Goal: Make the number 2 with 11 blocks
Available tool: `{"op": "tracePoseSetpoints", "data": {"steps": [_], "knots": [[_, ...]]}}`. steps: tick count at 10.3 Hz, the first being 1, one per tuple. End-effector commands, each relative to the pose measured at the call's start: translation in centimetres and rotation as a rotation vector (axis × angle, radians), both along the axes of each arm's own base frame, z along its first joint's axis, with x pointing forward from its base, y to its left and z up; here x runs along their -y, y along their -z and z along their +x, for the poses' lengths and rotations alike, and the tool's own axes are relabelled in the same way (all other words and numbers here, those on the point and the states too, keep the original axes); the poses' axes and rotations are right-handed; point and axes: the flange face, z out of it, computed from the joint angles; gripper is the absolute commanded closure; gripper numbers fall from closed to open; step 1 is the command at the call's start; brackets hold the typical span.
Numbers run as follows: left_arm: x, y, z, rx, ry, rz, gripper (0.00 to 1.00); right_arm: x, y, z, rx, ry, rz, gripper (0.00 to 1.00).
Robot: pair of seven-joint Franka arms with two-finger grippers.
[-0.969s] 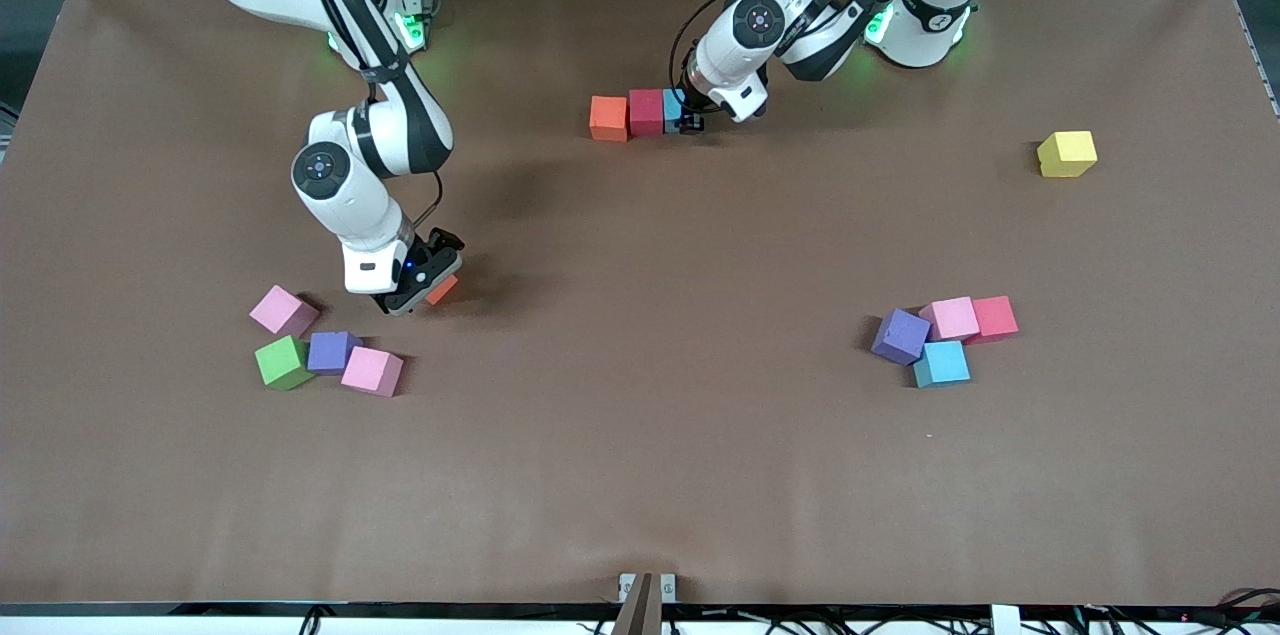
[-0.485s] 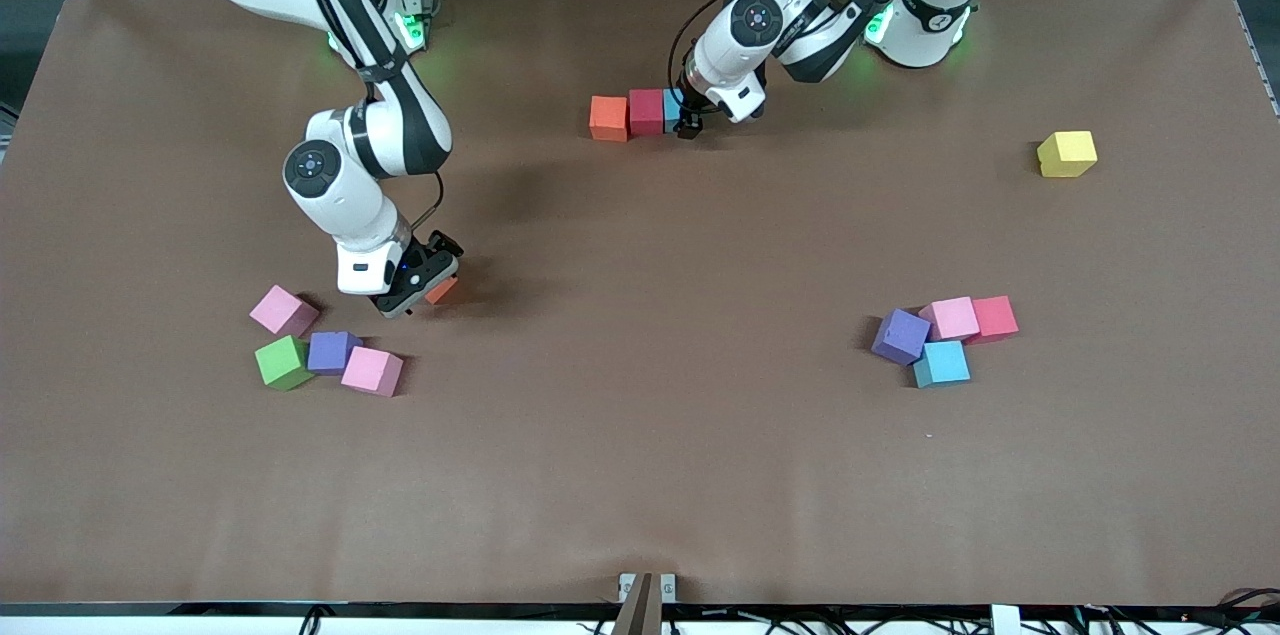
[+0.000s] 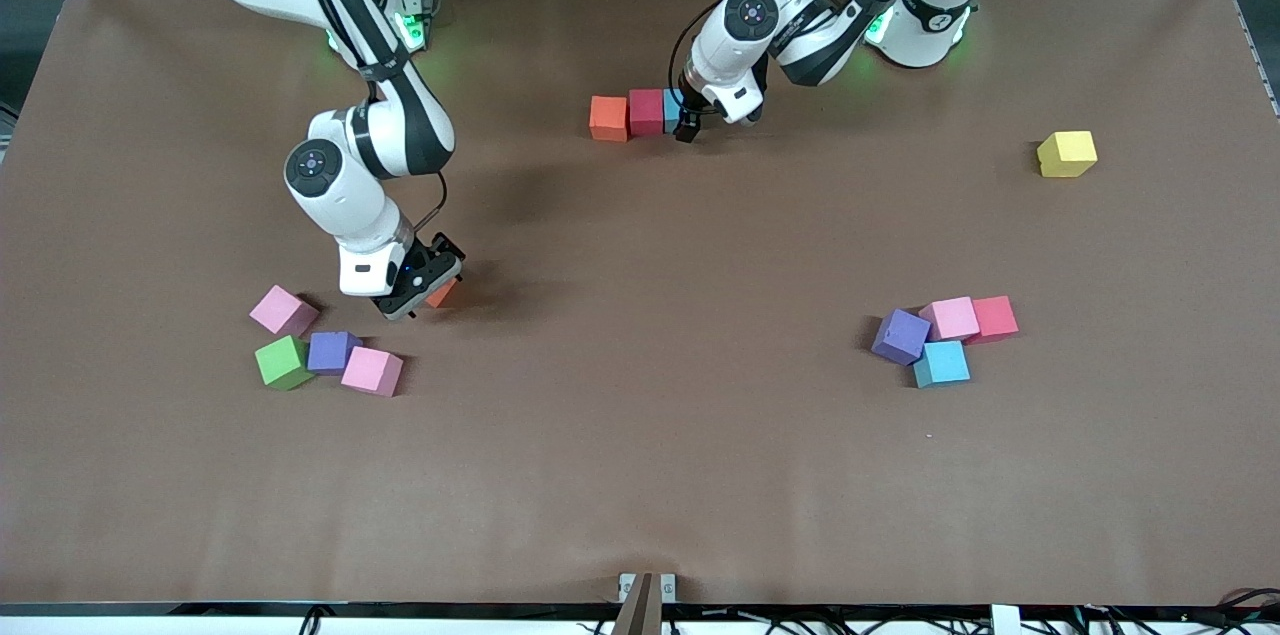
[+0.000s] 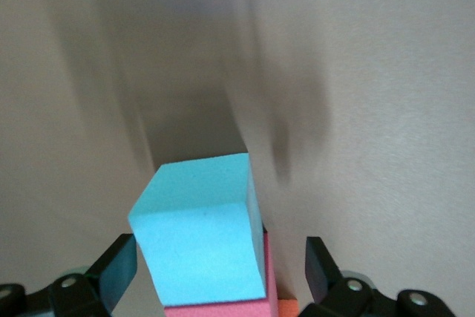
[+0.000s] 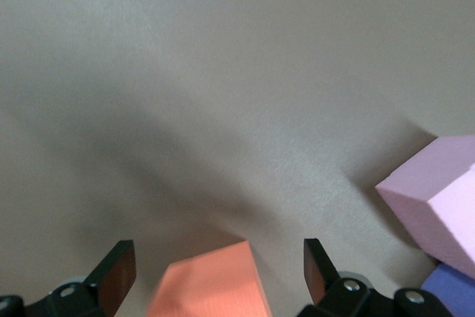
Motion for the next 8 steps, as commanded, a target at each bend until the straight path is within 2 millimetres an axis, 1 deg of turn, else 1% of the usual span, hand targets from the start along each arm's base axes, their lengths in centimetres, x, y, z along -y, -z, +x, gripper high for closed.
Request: {"op": "tracePoseSetpoints", "data": {"steps": [1, 2, 3, 4, 5, 6, 8], "knots": [[0.3, -3.3, 1.4, 0.048, 0.098, 0.024, 0.00, 0.3, -1.1, 0.6, -0.008, -0.005, 0.020, 0.00], [0.7, -4.4, 2.2, 0.050, 0.145, 0.024, 0.00, 0.3, -0.8, 0.4, -0.012, -0.017, 0.016, 0.00], [0.7, -5.4, 3.6, 0.047, 0.187, 0.021, 0.00, 0.5, -0.3, 0.1, -0.020, -0.038, 0.008, 0.00], [0.6, -6.6, 6.2, 0.045, 0.220, 0.009, 0.00, 0.8, 0.2, -0.3, -0.027, -0.080, -0.001, 0.00], [0.3, -7.7, 8.3, 0.040, 0.267, 0.003, 0.00, 1.7, 0.9, -0.8, -0.041, -0.104, -0.010, 0.00], [-0.6, -8.2, 10.1, 0.049, 0.323, -0.007, 0.00, 1.9, 1.4, -1.6, -0.054, -0.118, -0.015, 0.00], [-2.9, -8.2, 13.0, 0.089, 0.445, -0.037, 0.00, 1.6, 2.1, -2.6, -0.066, -0.135, -0.020, 0.00]]}}
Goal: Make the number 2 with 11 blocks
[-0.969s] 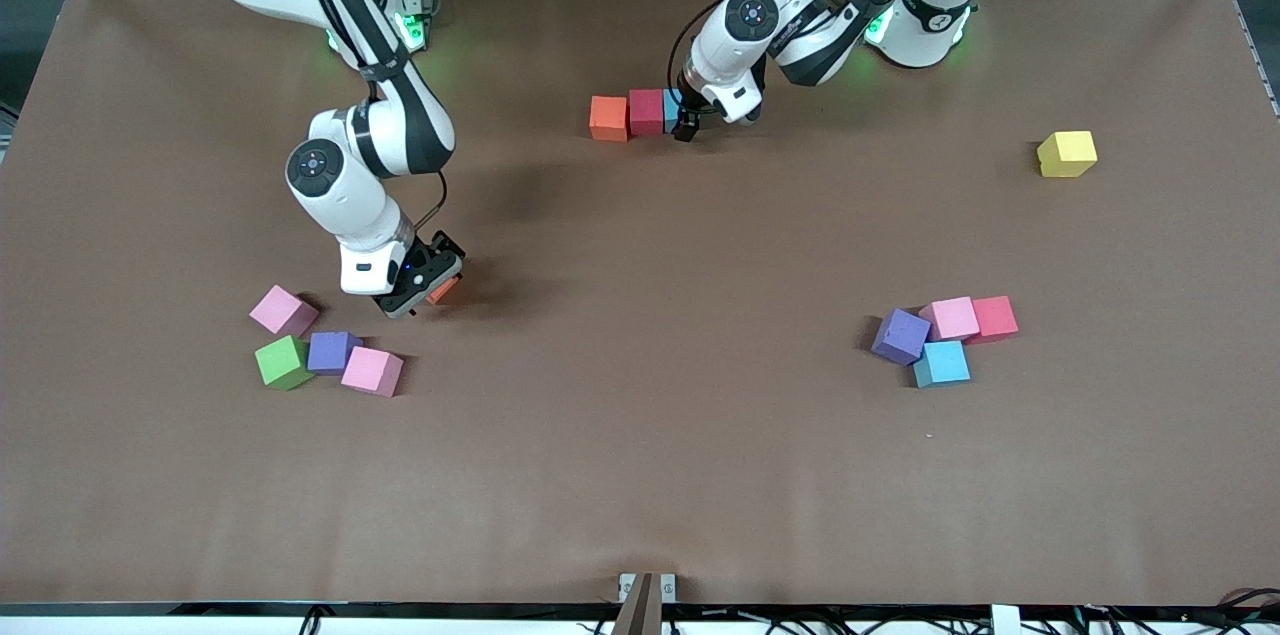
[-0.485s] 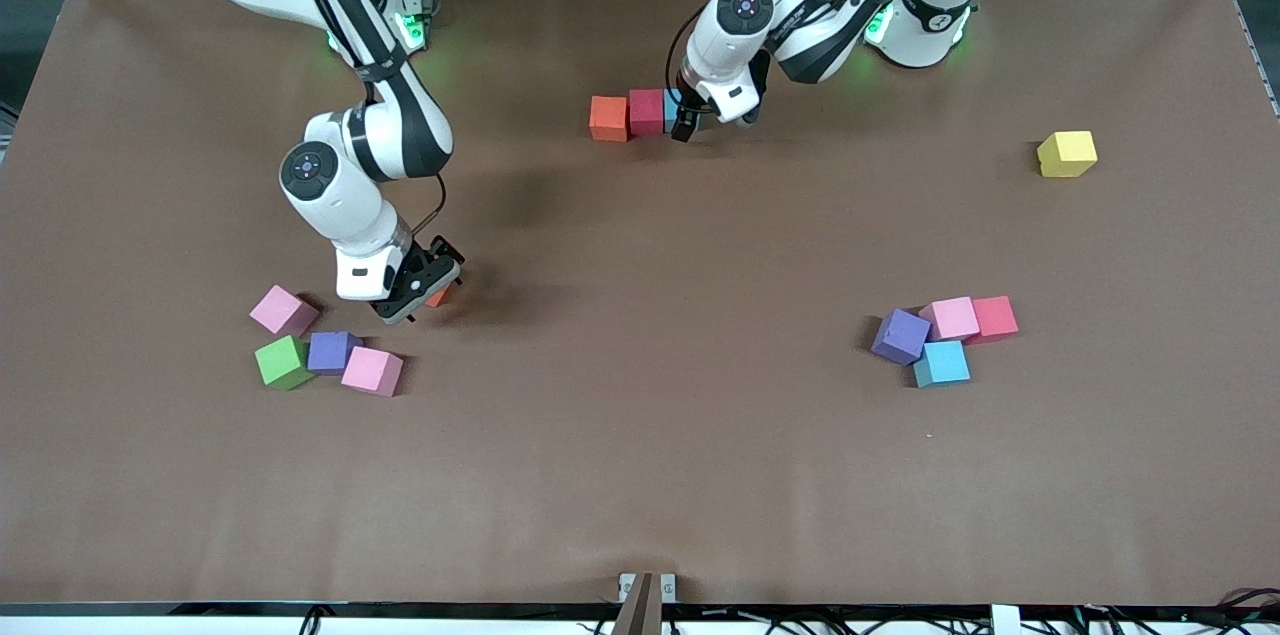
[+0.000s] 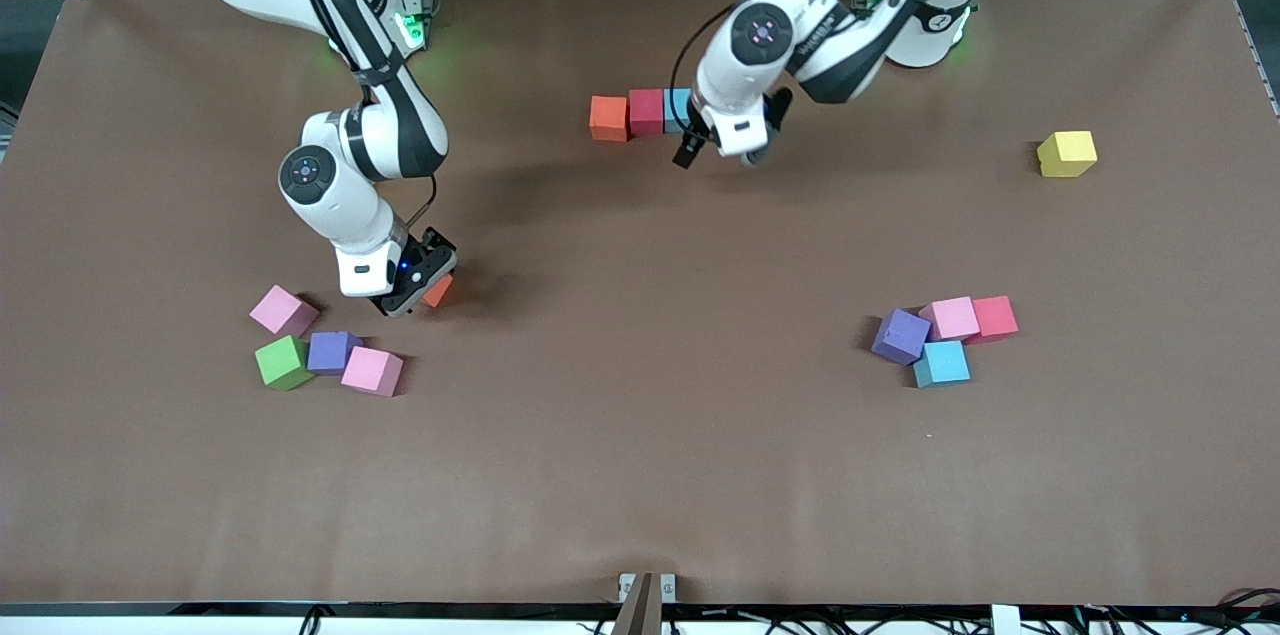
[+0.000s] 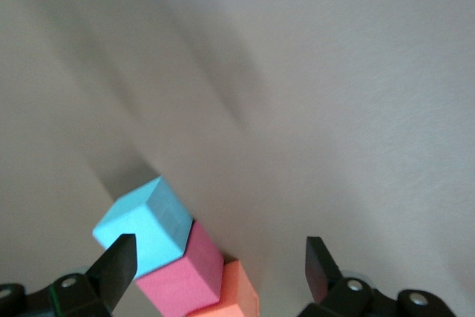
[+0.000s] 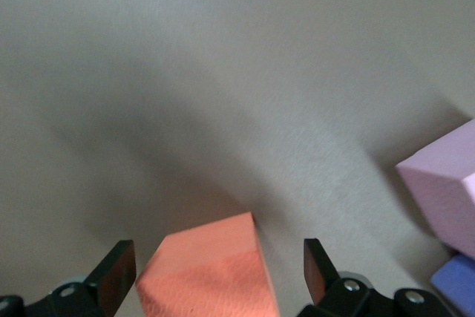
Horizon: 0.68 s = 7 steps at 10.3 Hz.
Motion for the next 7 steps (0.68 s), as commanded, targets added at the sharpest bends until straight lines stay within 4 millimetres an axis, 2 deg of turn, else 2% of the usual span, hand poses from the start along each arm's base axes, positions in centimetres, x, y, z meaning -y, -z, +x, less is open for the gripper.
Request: {"op": "tracePoseSetpoints", "data": {"steps": [1, 3, 4, 5, 6, 7], "knots": [[-2.0, -0.9, 2.2, 0.058, 0.155, -0.003, 0.00, 0.2, 0.4, -1.4, -0.003, -0.020, 0.010, 0.00], [-3.0, -1.6, 3.4, 0.154, 0.286, 0.054, 0.00, 0.0, 0.5, -1.6, -0.005, -0.024, 0.009, 0.00], [-3.1, -1.8, 3.5, 0.194, 0.351, 0.084, 0.00, 0.0, 0.6, -1.5, 0.000, -0.060, 0.007, 0.22], [-3.8, -1.7, 4.1, 0.220, 0.412, 0.107, 0.00, 0.1, 0.4, -1.4, 0.005, -0.088, 0.006, 0.59], [-5.0, -1.6, 5.2, 0.242, 0.514, 0.118, 0.00, 0.1, 0.2, -1.2, 0.009, -0.101, 0.007, 0.85], [-6.3, -2.1, 6.1, 0.261, 0.637, 0.114, 0.00, -0.2, -0.2, -0.7, 0.016, -0.102, 0.011, 0.98]]}}
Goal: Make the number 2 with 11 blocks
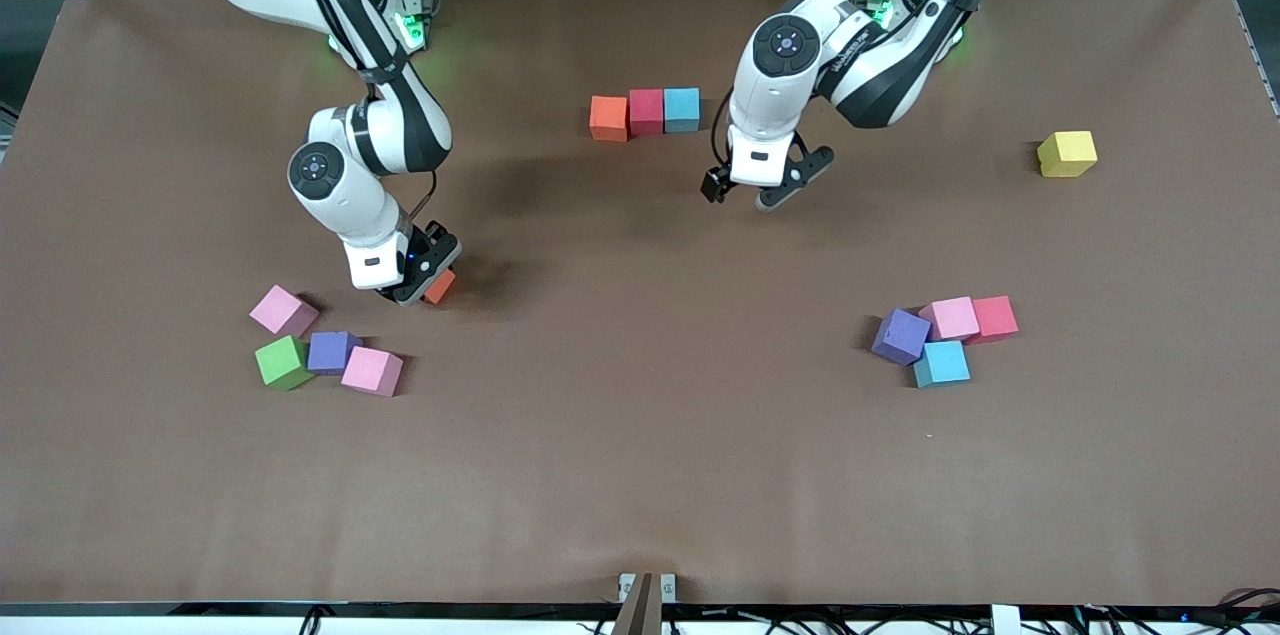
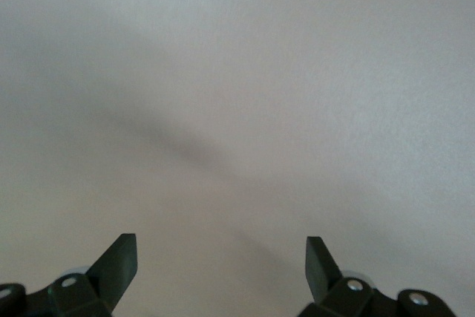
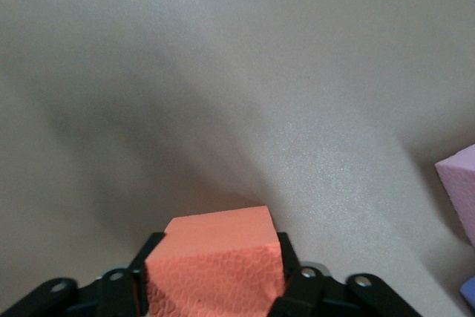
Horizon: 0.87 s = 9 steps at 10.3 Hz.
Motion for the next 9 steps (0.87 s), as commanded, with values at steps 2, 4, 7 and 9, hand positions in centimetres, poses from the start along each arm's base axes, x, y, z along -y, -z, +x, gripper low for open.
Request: {"op": "tracePoseSetpoints", "data": {"steps": [2, 4, 7, 9], "knots": [[-4.2, -1.5, 2.5, 0.021, 0.362, 0.046, 0.00, -1.9, -3.0, 1.9, 0.028, 0.040, 0.045, 0.98], [-6.5, -2.2, 4.2, 0.026, 0.580, 0.048, 0.00, -7.0, -4.7, 1.6, 0.018, 0.176, 0.081, 0.98], [-11.2, -2.9, 7.9, 0.030, 0.932, 0.049, 0.00, -15.6, -5.4, -2.1, -0.014, 0.367, 0.119, 0.98], [-11.7, -3.5, 8.9, 0.039, 1.065, 0.047, 0.00, -21.3, -5.7, -5.2, -0.038, 0.509, 0.142, 0.97]]}}
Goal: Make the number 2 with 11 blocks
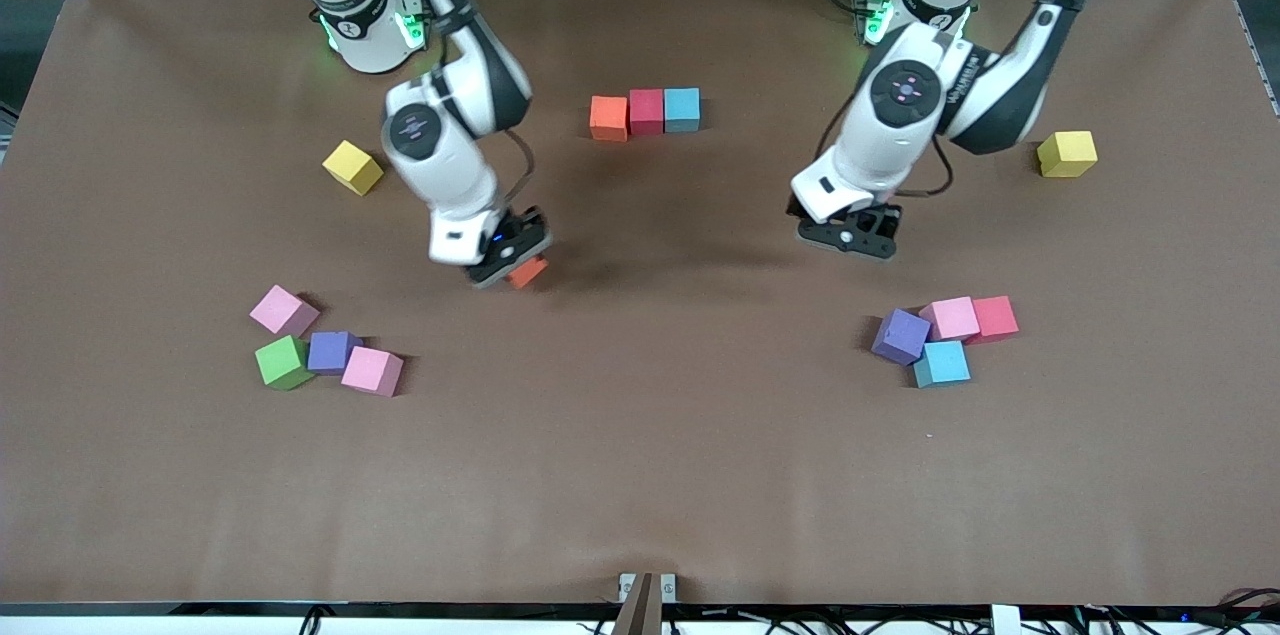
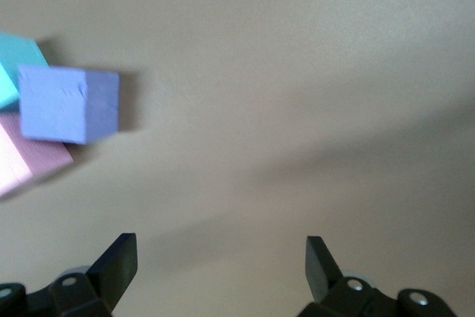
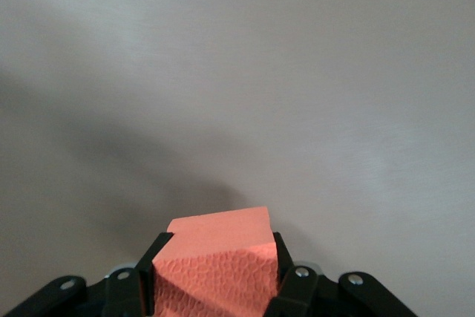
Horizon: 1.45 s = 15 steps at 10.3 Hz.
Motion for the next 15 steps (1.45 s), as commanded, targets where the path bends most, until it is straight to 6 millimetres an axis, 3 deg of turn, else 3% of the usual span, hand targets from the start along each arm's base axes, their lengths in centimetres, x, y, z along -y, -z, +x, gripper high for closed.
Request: {"op": "tracePoseSetpoints", "data": {"steps": [1, 5, 7, 11, 12, 15], "knots": [[-0.4, -1.2, 0.7, 0.011, 0.128, 0.012, 0.00, -5.6, -0.5, -2.7, -0.037, 0.182, 0.032, 0.97], [-3.2, -0.9, 1.9, 0.009, 0.062, 0.019, 0.00, -14.7, 0.4, -7.3, -0.073, 0.474, -0.012, 0.99], [-6.2, -0.9, 3.8, 0.013, -0.111, 0.008, 0.00, -18.0, 0.4, -9.0, -0.084, 0.574, -0.050, 0.99], [-9.0, -1.6, 8.7, 0.050, -0.434, -0.036, 0.00, -20.5, 1.8, -13.0, -0.059, 0.649, -0.076, 1.00], [-8.8, -2.0, 10.0, 0.064, -0.516, -0.054, 0.00, -20.9, 2.5, -13.9, -0.060, 0.669, -0.084, 1.00], [-7.5, -0.7, 10.7, 0.057, -0.864, -0.068, 0.00, -22.5, 3.3, -15.5, -0.059, 0.717, -0.081, 1.00]]}}
